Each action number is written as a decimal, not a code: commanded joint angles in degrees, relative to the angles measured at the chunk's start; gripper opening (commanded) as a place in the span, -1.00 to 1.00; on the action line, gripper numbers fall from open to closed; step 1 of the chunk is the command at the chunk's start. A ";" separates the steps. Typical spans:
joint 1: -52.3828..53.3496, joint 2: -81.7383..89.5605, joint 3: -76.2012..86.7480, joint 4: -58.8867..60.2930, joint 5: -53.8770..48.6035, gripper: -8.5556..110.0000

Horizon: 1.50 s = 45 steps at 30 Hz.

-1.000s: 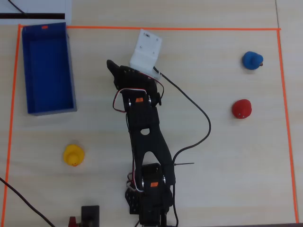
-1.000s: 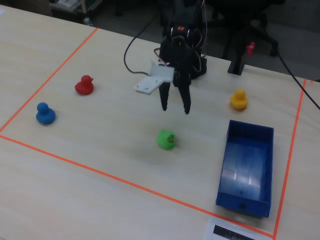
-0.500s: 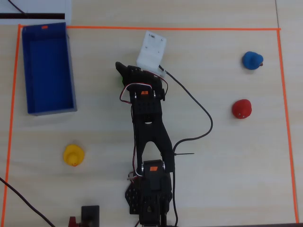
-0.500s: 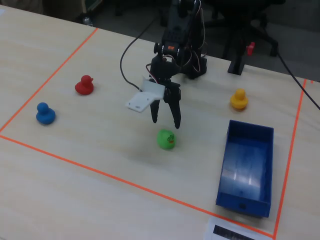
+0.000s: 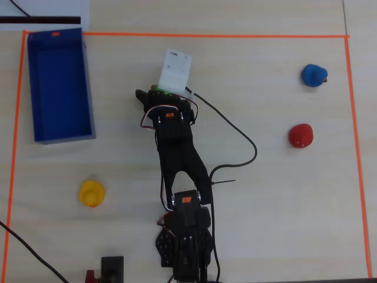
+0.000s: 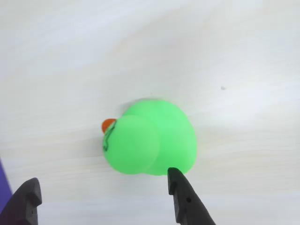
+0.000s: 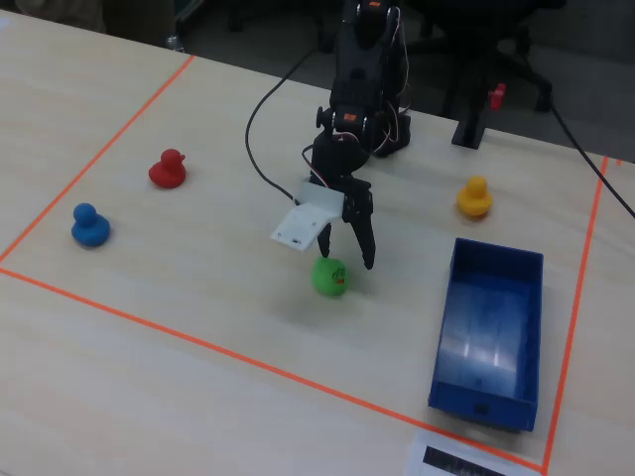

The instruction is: Grasp green duck and put it into box.

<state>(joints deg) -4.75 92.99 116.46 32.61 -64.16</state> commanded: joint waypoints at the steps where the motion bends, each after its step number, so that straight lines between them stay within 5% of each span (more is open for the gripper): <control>1: -0.70 -0.18 -1.05 -2.55 0.70 -0.27; 32: 1.14 -3.34 -3.52 -8.09 2.11 -0.30; 35: 0.62 -4.13 -3.25 -8.35 2.02 -0.41; 39: -0.79 -4.66 -2.02 -9.14 1.76 -0.86; 45: -1.32 -4.66 -3.87 -5.54 1.85 -0.86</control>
<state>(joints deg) -5.80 87.98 115.31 24.70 -62.23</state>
